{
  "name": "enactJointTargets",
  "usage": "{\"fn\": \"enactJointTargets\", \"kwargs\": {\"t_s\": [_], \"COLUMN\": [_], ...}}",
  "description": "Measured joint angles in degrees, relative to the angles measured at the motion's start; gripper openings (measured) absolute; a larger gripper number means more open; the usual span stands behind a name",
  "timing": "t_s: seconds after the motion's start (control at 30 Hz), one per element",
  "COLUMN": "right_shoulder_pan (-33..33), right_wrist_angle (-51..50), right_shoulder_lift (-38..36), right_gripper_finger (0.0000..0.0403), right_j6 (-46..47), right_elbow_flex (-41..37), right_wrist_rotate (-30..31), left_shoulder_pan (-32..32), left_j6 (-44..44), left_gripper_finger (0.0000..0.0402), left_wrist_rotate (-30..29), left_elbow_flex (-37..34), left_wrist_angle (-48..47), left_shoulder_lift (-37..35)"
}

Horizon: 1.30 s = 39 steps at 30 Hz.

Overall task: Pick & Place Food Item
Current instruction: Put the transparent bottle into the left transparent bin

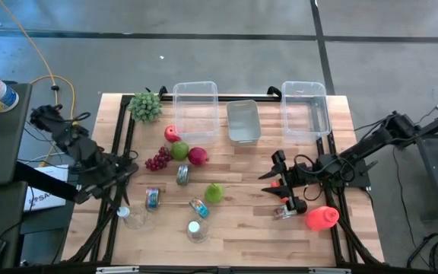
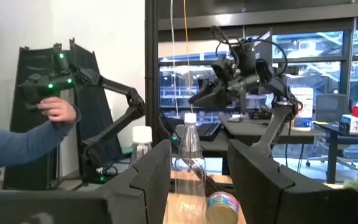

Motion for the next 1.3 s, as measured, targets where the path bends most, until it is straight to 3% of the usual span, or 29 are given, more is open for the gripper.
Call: {"fn": "enactJointTargets", "kwargs": {"t_s": [0.3, 0.6, 0.8, 1.03, 1.3], "right_shoulder_pan": [-0.04, -0.43, -2.25, -5.30, -7.42], "right_wrist_angle": [1.69, 1.64, 1.15, -0.30, -5.21], "right_shoulder_lift": [0.85, 0.85, 0.85, 0.83, 0.83], "right_gripper_finger": [0.0151, 0.0151, 0.0151, 0.0151, 0.0151], "right_j6": [-0.67, -5.65, -2.61, -1.79, 2.72], "right_elbow_flex": [0.00, 0.00, 0.00, 0.00, 0.00], "right_wrist_rotate": [4.60, 4.43, 4.43, 4.43, 4.41], "left_shoulder_pan": [-0.32, -0.30, -0.30, -0.30, -0.30], "left_j6": [9.99, 3.40, -2.28, 2.09, 1.88], "left_gripper_finger": [0.0127, 0.0126, 0.0126, 0.0127, 0.0159], "left_wrist_rotate": [-1.76, -2.41, -2.36, 5.66, 2.20], "left_elbow_flex": [0.00, 0.00, -0.04, -0.07, -0.07], "left_wrist_angle": [5.30, 5.17, 3.93, 6.78, 11.11], "left_shoulder_lift": [-0.48, 0.37, 1.50, 2.58, 2.86]}}
